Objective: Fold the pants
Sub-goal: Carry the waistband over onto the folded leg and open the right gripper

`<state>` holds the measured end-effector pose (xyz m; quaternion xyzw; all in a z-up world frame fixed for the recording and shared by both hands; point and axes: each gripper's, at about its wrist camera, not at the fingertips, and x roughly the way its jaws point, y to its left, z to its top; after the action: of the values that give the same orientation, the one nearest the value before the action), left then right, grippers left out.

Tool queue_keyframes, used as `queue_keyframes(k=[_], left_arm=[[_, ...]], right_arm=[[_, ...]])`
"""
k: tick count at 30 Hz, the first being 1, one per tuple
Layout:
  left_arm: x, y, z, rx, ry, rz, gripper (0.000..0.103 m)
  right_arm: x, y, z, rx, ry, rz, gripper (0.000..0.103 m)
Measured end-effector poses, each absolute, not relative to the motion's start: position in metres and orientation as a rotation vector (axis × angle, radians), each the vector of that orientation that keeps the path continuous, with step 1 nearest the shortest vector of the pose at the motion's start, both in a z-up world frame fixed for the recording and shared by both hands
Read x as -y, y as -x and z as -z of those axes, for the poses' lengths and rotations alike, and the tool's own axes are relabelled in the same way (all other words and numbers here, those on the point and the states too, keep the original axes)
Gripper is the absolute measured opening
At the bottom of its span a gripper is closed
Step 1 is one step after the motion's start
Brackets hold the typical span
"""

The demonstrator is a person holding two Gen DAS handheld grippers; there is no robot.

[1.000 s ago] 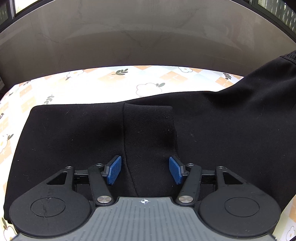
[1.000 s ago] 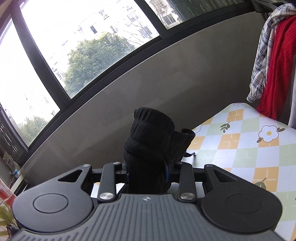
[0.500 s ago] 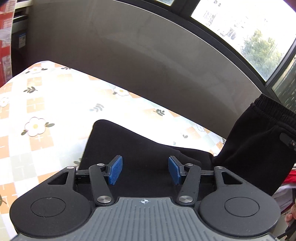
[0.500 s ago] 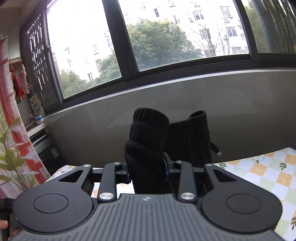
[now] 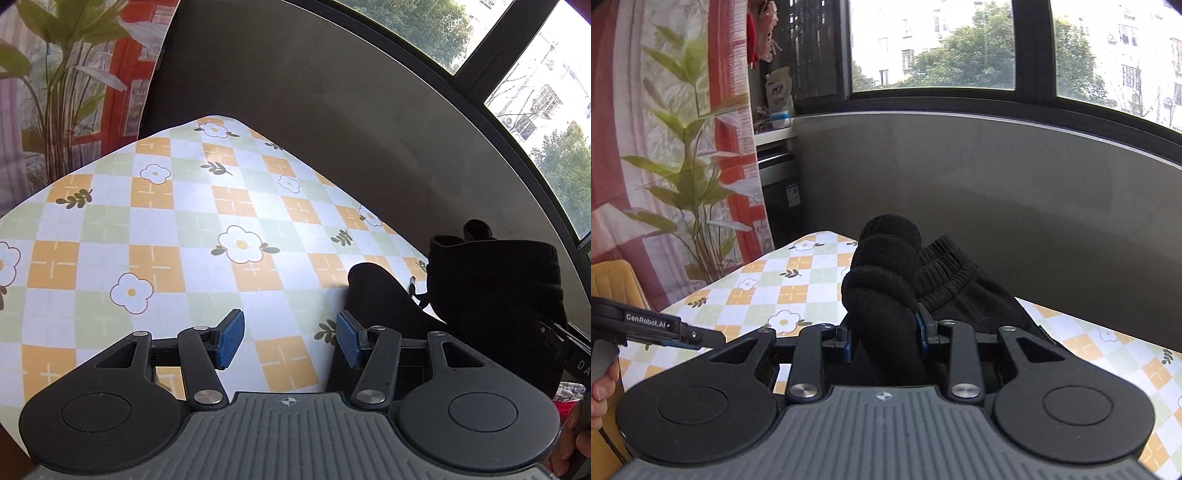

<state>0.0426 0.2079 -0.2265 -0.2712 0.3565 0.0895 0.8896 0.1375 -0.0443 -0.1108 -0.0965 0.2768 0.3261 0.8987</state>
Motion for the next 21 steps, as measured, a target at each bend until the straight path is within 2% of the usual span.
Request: queue_keyframes(k=[8,13,16,18,21], left_arm=[[-0.219,-0.037,0.226,-0.762,0.561,-0.191,0.057],[-0.202,-0.056,0.225,-0.777,0.53,-0.123,0.057],[-0.183,-0.072,0.217,-0.771,0.511,-0.045,0.057],[-0.172,-0.081,0.212,-0.765,0.503,-0.002,0.057],[-0.151,-0.094,0.206,-0.771,0.485,0.061,0.057]], right_arm=[[0.015,-0.124,0.17,-0.751,0.385,-0.757,0.033],[0.022,-0.126,0.173,-0.778,0.347,-0.758,0.037],[0.03,-0.124,0.16,-0.784,0.308,-0.76,0.05],[0.046,-0.116,0.15,-0.752,0.242,-0.775,0.075],[0.07,-0.11,0.134,-0.699,0.187,-0.757,0.079]])
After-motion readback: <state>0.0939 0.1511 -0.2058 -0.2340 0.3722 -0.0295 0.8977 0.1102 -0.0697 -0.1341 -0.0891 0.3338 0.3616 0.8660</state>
